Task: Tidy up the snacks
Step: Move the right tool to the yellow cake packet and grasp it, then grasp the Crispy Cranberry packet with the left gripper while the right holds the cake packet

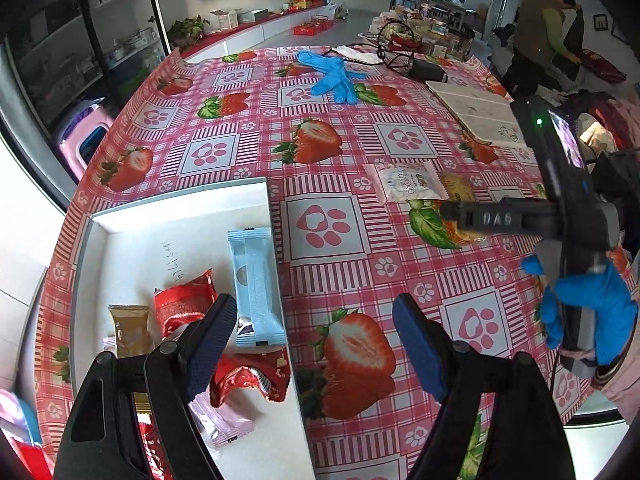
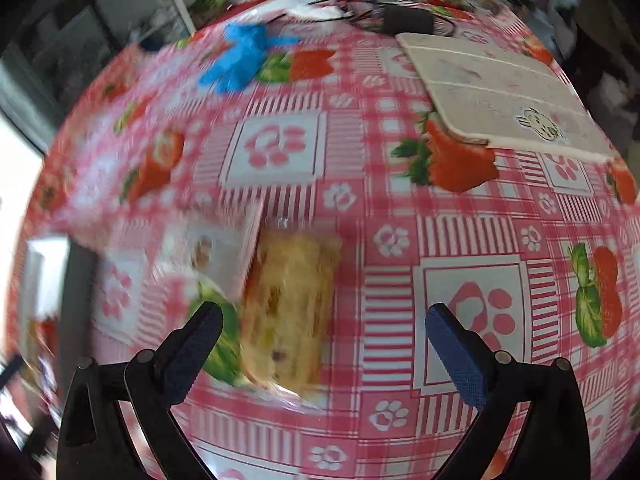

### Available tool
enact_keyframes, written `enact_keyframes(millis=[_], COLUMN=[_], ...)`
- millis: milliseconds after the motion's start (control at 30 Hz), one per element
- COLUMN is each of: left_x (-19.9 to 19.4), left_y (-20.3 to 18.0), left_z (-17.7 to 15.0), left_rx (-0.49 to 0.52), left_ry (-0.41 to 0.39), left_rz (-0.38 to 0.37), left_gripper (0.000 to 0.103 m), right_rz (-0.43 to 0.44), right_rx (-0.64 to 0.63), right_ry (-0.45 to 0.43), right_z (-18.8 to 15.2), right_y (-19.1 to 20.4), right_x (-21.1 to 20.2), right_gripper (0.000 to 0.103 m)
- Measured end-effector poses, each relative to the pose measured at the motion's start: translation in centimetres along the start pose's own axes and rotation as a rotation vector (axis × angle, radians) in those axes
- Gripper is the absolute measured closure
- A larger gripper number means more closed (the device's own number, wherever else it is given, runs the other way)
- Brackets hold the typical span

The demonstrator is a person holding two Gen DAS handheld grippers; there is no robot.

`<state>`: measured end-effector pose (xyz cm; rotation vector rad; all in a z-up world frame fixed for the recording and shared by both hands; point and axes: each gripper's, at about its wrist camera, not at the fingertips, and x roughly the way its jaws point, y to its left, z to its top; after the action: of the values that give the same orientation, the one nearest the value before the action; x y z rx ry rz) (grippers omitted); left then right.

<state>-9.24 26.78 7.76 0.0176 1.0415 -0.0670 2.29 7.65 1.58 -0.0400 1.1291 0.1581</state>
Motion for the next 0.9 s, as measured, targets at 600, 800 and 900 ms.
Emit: enact_keyframes(millis=[600,800,900], left_x=[6.5,12.3,12.8], left_y=[-9.6,-11.0,-11.2], left_z=[7.1,9.0,9.4], left_rx=[0.433,0.428,0.387], left_ry=[0.002,0.025,0.029], left_rz=[0.006,-0.014,-0.034], left_gripper=[0.017,0.017,0.023], right_rz=[-0.033,-0.022,-0.027], right_rx=[-0.089,-0.100,-0.102], right_ry=[-0.076,-0.103,-0.108], right_z=[-5.7,-7.1,-7.2], right_y=[-4.8,-5.4,-5.4], right_x=[-3.1,-3.6,-3.6], right_gripper=[0.065,0.065,0.065])
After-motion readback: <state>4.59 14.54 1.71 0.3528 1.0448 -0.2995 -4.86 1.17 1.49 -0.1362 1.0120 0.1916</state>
